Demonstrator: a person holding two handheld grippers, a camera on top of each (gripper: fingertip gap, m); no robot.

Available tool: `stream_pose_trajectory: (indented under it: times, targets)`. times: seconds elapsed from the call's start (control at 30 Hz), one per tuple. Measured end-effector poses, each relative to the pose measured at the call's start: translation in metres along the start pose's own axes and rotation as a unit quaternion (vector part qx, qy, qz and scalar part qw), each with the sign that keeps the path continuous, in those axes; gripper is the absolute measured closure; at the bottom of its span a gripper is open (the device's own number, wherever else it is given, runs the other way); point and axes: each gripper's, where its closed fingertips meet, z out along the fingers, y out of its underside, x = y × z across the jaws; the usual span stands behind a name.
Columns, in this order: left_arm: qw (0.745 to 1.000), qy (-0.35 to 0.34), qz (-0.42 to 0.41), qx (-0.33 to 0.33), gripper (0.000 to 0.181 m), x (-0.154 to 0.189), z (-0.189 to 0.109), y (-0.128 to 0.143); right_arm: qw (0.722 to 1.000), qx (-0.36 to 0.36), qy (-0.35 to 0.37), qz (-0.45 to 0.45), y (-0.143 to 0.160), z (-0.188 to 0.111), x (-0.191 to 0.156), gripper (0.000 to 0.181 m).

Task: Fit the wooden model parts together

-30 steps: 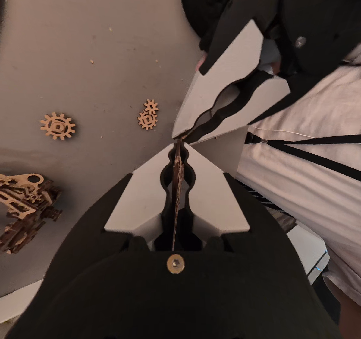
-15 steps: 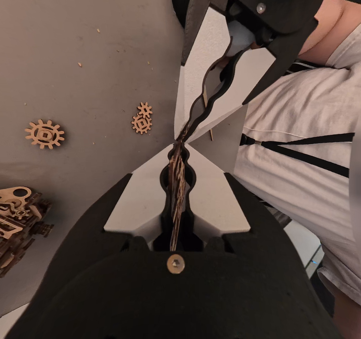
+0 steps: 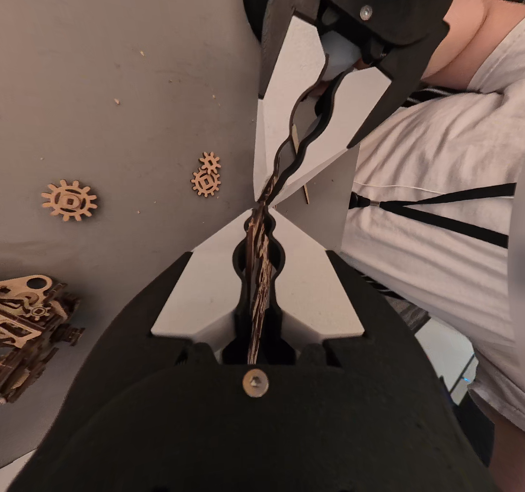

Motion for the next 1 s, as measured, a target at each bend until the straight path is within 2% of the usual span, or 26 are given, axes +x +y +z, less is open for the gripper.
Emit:
stream_pose_trajectory:
  times: [0.23, 0.43, 0.77, 1.0]
  targets:
    - [1.0, -0.011, 0.013, -0.015, 0.18, 0.003, -0.002, -0.002, 1.0, 0.017, 0.004, 0.003, -0.003, -0.002, 0.001, 0.177]
    - [1.0, -0.014, -0.018, -0.01, 0.18, 0.0, 0.0, -0.002, 1.0, 0.011, 0.02, 0.019, -0.001, 0.0, 0.004, 0.177]
    - [0.998, 0.006, -0.064, 0.019, 0.181, -0.003, 0.006, 0.004, 0.997, -0.042, 0.071, -0.003, 0.007, 0.004, 0.005, 0.181]
    - [0.996, -0.006, -0.082, 0.029, 0.181, -0.008, 0.009, 0.008, 0.989, -0.071, 0.127, -0.023, 0.011, 0.01, 0.008, 0.177]
